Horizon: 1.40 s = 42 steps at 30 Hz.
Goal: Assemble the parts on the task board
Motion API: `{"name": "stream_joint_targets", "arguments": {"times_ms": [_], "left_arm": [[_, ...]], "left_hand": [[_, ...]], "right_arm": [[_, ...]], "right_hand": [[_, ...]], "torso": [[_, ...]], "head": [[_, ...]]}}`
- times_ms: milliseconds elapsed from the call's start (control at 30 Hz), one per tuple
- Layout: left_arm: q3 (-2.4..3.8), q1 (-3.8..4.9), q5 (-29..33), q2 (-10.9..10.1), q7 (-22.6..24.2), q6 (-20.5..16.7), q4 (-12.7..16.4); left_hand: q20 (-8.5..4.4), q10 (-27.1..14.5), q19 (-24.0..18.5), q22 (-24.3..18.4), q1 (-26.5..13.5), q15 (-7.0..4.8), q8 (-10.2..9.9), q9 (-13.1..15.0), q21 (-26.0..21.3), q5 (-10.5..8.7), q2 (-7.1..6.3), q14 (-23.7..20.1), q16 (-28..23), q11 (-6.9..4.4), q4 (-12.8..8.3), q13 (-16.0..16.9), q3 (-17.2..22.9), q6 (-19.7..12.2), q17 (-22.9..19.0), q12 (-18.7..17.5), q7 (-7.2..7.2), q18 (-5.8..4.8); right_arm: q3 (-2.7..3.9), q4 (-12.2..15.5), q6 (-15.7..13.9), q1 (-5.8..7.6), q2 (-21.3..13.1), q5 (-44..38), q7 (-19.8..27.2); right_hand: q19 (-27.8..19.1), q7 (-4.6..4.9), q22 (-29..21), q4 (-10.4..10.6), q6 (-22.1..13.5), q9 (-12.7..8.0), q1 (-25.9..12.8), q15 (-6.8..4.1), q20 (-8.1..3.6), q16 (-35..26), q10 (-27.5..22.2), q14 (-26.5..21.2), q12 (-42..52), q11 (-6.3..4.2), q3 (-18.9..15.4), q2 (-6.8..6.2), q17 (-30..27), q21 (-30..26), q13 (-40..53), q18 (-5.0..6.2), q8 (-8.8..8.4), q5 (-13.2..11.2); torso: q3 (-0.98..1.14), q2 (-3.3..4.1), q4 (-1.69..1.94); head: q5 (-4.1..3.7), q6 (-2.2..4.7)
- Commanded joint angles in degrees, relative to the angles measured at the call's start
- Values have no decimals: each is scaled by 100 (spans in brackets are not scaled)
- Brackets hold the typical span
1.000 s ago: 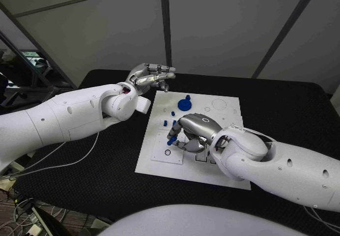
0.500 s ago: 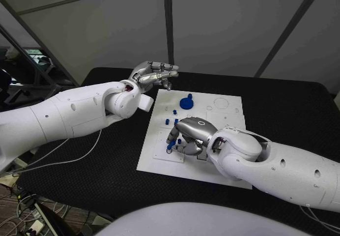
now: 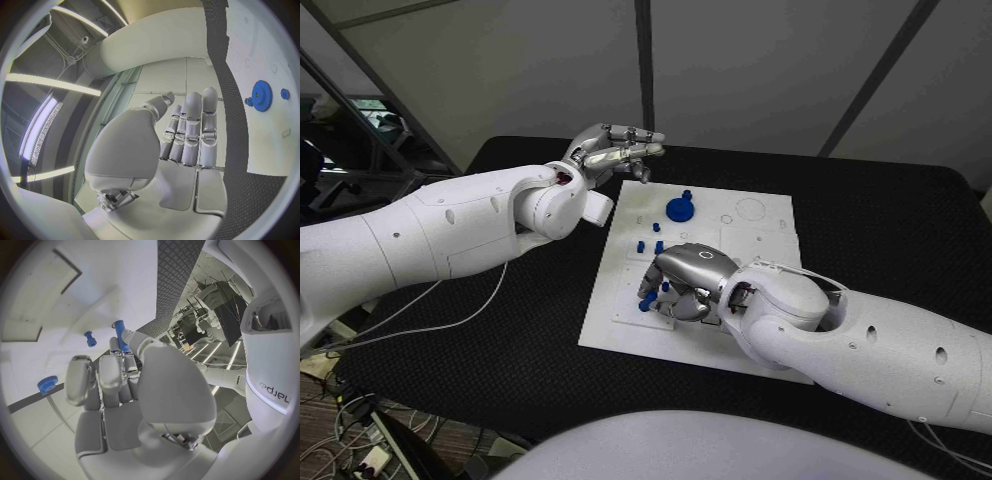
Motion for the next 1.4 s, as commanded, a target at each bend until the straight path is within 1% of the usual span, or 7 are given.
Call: {"name": "stream_joint_targets", "arguments": {"times_ms": [33, 433, 667, 900, 1100, 1233, 1400], "left_arm": [[5, 10, 17, 5, 14, 73, 2], [5, 11, 17, -3, 7, 77, 7], [5, 11, 17, 1, 0, 84, 8], [5, 11, 17, 5, -5, 90, -1], [5, 11, 17, 11, -14, 103, -10], [5, 11, 17, 12, -19, 106, -16], [5, 11, 17, 12, -27, 110, -31]], "left_hand": [[13, -15, -24, -8, -41, 3, -5, -7, -30, 19, 36, -18, -25, 6, -1, -5, -24, -48, -6, 39, 9, -60], [17, -23, -24, -11, -47, 9, -5, -6, -34, 19, 39, -19, -23, 13, 1, -7, -28, -60, -13, 46, 16, -61], [17, -23, -24, -11, -47, 9, -5, -6, -34, 19, 39, -19, -23, 13, 1, -7, -28, -60, -13, 46, 16, -61], [17, -23, -24, -11, -47, 9, -5, -6, -34, 19, 39, -19, -23, 13, 1, -7, -28, -60, -13, 46, 16, -61], [19, -28, -24, -13, -52, 12, -5, -6, -36, 18, 39, -20, -22, 16, 4, -8, -31, -66, -17, 49, 20, -61], [19, -28, -24, -13, -52, 12, -5, -6, -36, 18, 39, -20, -22, 16, 4, -8, -31, -66, -17, 49, 20, -61], [21, -36, -24, -15, -54, 15, -6, -6, -39, 18, 37, -22, -21, 19, 4, -10, -34, -75, -21, 51, 23, -62]], "right_arm": [[-4, -4, 194, 2, 14, -87, -128], [-10, -31, 204, -20, 76, -237, -328], [-46, -49, 68, -30, 124, -224, -202], [-88, -36, -95, -33, 126, -179, -107], [-97, -8, -512, -42, 96, -167, -19], [-98, 53, -1083, -59, 21, -113, 164], [-97, 170, -1685, -73, -144, 74, 423]], "right_hand": [[-3, 34, 2, 5, -2, 6, -46, -23, 10, 22, 139, 77, 28, -94, 28, 41, -9, 1, 8, -93, 1, 17], [-42, 41, -38, 9, -46, -4, -110, -14, 20, 7, 103, 65, -13, -85, 6, 22, -46, -29, 8, -82, -27, 11], [-223, 153, -240, 104, -381, -80, -391, 110, 113, -62, -363, 14, -303, 66, -106, -151, -184, -188, -111, -34, -222, 116], [-502, 144, -582, 168, -616, -100, -577, 176, 192, -217, -820, -77, -431, 138, -333, -309, -442, -467, -167, 55, -247, 111], [-804, 158, -958, 262, -973, -106, -677, 220, 234, -520, -1181, -272, -346, 169, -853, -345, -909, -798, -150, 145, -240, 114], [-949, 149, -1172, 379, -1188, -104, -598, 232, 259, -688, -1414, -379, -149, 196, -1498, -306, -1208, -997, -132, 188, -246, 211], [-1064, 148, -1391, 775, -1445, -95, -209, 243, 280, -853, -1715, -476, 272, 213, -2480, -182, -1566, -1214, -123, 227, -236, 311]], "torso": [[0, 1, 3], [-2, 7, 4], [-1, 0, 3], [-1, -4, 1], [2, -2, -2], [2, -4, -7], [2, -7, -17]], "head": [[1, 1], [1, -9], [1, -10], [3, -2], [-13, 20], [-27, 36], [-75, 87]]}}
